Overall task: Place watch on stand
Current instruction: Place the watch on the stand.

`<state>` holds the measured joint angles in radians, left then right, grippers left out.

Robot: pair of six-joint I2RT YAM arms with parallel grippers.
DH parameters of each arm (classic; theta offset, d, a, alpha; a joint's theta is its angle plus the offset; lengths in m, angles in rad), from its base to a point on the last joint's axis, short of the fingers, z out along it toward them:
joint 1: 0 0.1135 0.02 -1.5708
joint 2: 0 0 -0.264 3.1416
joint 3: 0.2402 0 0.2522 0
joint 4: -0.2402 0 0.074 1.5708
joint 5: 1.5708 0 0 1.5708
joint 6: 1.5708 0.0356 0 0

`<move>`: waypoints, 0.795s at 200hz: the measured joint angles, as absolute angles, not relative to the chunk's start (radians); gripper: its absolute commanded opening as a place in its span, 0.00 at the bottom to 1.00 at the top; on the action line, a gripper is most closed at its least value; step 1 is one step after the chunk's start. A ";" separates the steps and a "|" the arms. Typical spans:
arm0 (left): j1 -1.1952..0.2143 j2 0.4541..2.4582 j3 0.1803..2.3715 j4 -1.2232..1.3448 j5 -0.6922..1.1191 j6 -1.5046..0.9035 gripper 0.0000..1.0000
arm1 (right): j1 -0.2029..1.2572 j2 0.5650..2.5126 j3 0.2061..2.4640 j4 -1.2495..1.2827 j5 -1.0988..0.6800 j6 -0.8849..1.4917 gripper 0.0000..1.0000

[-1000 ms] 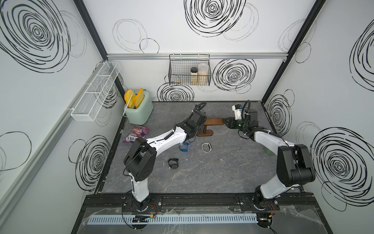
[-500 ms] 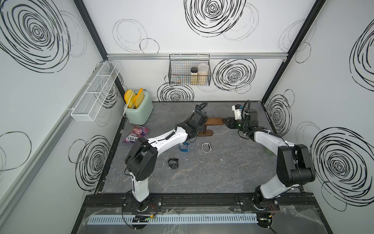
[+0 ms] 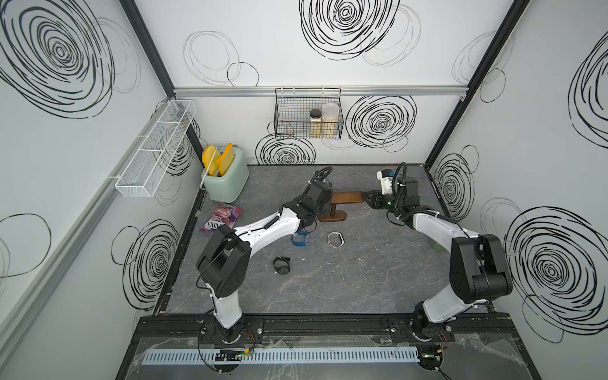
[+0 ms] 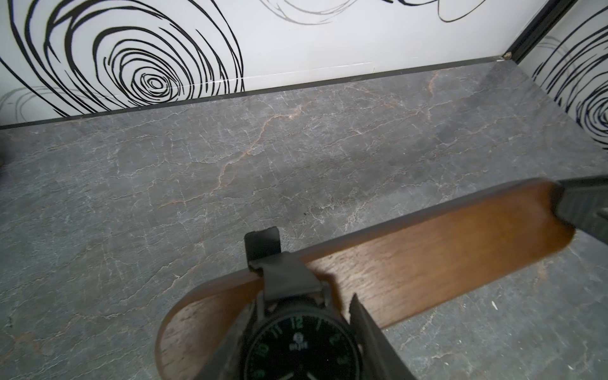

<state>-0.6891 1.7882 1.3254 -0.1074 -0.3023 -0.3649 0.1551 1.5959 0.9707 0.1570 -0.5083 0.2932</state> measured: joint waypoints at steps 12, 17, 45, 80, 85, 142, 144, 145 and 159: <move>-0.682 1.780 1.308 -0.085 -0.284 -0.365 0.33 | 0.155 1.596 0.971 0.157 -0.508 0.292 0.28; -0.680 1.777 1.303 -0.077 -0.278 -0.365 0.34 | 0.156 1.596 0.971 0.157 -0.508 0.291 0.28; -0.672 1.774 1.289 -0.049 -0.261 -0.365 0.34 | 0.156 1.596 0.971 0.157 -0.508 0.291 0.28; -0.672 1.775 1.290 -0.049 -0.263 -0.365 0.36 | 0.156 1.596 0.971 0.157 -0.508 0.290 0.28; -0.675 1.775 1.290 -0.051 -0.270 -0.366 0.36 | 0.156 1.596 0.971 0.157 -0.508 0.290 0.28; -0.699 1.788 1.302 -0.065 -0.342 -0.368 0.44 | 0.156 1.596 0.971 0.157 -0.508 0.287 0.28; -0.700 1.788 1.302 -0.065 -0.342 -0.368 0.45 | 0.156 1.596 0.971 0.157 -0.508 0.287 0.28; -0.700 1.788 1.302 -0.065 -0.342 -0.368 0.45 | 0.156 1.596 0.971 0.157 -0.508 0.287 0.28; -0.700 1.789 1.304 -0.070 -0.343 -0.368 0.49 | 0.156 1.596 0.971 0.157 -0.509 0.287 0.28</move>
<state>-0.7002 1.7885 1.3041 -0.0700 -0.3428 -0.3683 0.1558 1.5959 0.9707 0.1570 -0.5087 0.2874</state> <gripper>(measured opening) 0.466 0.280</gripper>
